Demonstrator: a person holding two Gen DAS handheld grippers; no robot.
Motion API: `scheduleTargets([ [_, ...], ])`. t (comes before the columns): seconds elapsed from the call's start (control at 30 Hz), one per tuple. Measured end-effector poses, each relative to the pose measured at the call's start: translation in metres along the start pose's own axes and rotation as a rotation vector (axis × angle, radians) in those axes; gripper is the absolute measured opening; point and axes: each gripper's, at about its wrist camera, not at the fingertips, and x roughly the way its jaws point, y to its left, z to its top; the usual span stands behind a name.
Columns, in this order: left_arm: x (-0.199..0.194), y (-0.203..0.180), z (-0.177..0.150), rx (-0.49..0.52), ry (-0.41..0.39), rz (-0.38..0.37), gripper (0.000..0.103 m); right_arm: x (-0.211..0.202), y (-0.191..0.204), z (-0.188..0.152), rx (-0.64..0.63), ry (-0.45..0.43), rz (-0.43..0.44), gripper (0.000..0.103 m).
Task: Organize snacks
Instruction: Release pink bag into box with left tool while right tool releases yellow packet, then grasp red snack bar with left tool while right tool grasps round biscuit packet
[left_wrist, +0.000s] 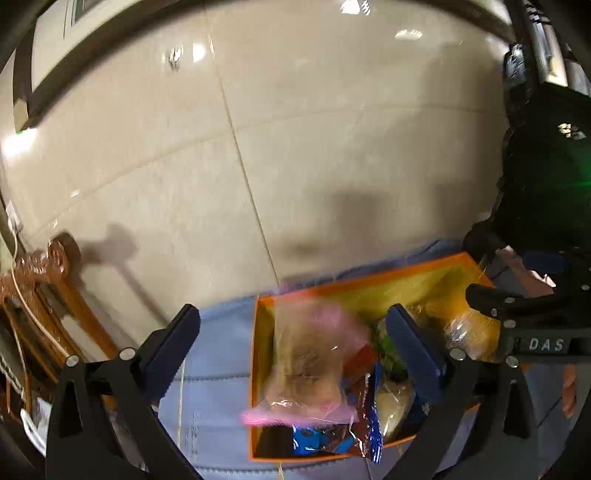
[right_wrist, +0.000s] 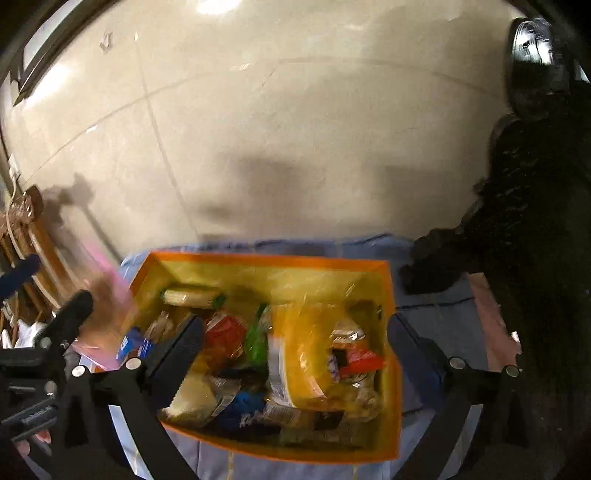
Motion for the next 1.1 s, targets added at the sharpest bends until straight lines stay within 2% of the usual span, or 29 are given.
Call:
scheduleTargets([
  [0.13,-0.013,-0.002,-0.002,0.029,-0.015,0.008,0.099,-0.018,-0.008,0.0,0.003,-0.016,-0.039,0.099],
  [0.2,-0.022,-0.006,-0.007,0.041,-0.008,0.006,0.099,-0.029,-0.013,-0.004,0.017,-0.009,-0.024,0.099],
  [0.27,-0.041,-0.013,-0.02,0.05,0.004,-0.016,0.099,-0.046,-0.019,-0.015,0.012,-0.011,-0.027,0.099],
  [0.37,-0.074,-0.022,-0.048,0.077,0.019,-0.089,0.099,-0.069,-0.023,-0.042,-0.058,0.002,-0.031,0.099],
  [0.43,-0.096,-0.042,-0.082,0.123,0.049,-0.173,0.099,-0.077,-0.029,-0.069,-0.131,0.043,-0.049,0.099],
  [0.5,-0.109,-0.064,-0.114,0.192,0.071,-0.239,0.099,-0.077,-0.041,-0.099,-0.153,0.121,-0.104,0.099],
  [0.57,-0.119,-0.094,-0.154,0.335,0.084,-0.288,0.099,-0.076,-0.057,-0.142,-0.11,0.24,-0.16,0.099],
  [0.6,-0.122,-0.106,-0.168,0.396,0.088,-0.295,0.099,-0.078,-0.066,-0.164,-0.069,0.29,-0.155,0.099],
  [0.67,-0.121,-0.13,-0.204,0.543,0.094,-0.369,0.099,-0.087,-0.08,-0.206,0.025,0.337,-0.154,0.099],
  [0.7,-0.121,-0.133,-0.208,0.563,0.088,-0.386,0.099,-0.092,-0.083,-0.224,0.036,0.337,-0.129,0.099],
  [0.73,-0.121,-0.139,-0.221,0.628,0.058,-0.458,0.099,-0.095,-0.083,-0.235,0.02,0.33,-0.104,0.099],
  [0.8,-0.119,-0.145,-0.23,0.704,0.032,-0.527,0.099,-0.098,-0.074,-0.256,-0.098,0.328,-0.056,0.099],
  [0.87,-0.115,-0.153,-0.238,0.827,0.002,-0.637,0.099,-0.1,-0.057,-0.275,-0.288,0.361,0.038,0.099],
  [0.9,-0.114,-0.154,-0.237,0.847,0.001,-0.667,0.099,-0.098,-0.049,-0.283,-0.359,0.386,0.079,0.099],
  [0.93,-0.111,-0.156,-0.238,0.892,-0.002,-0.748,0.099,-0.095,-0.042,-0.294,-0.437,0.413,0.132,0.099],
  [1.0,-0.103,-0.161,-0.238,0.973,-0.023,-0.855,0.099,-0.085,-0.038,-0.304,-0.496,0.45,0.138,0.099],
  [1.07,-0.096,-0.165,-0.238,1.032,-0.028,-0.907,0.099,-0.069,-0.042,-0.307,-0.486,0.5,0.149,0.099],
  [1.1,-0.09,-0.17,-0.239,1.089,-0.032,-0.957,0.099,-0.063,-0.045,-0.307,-0.47,0.514,0.169,0.099],
])
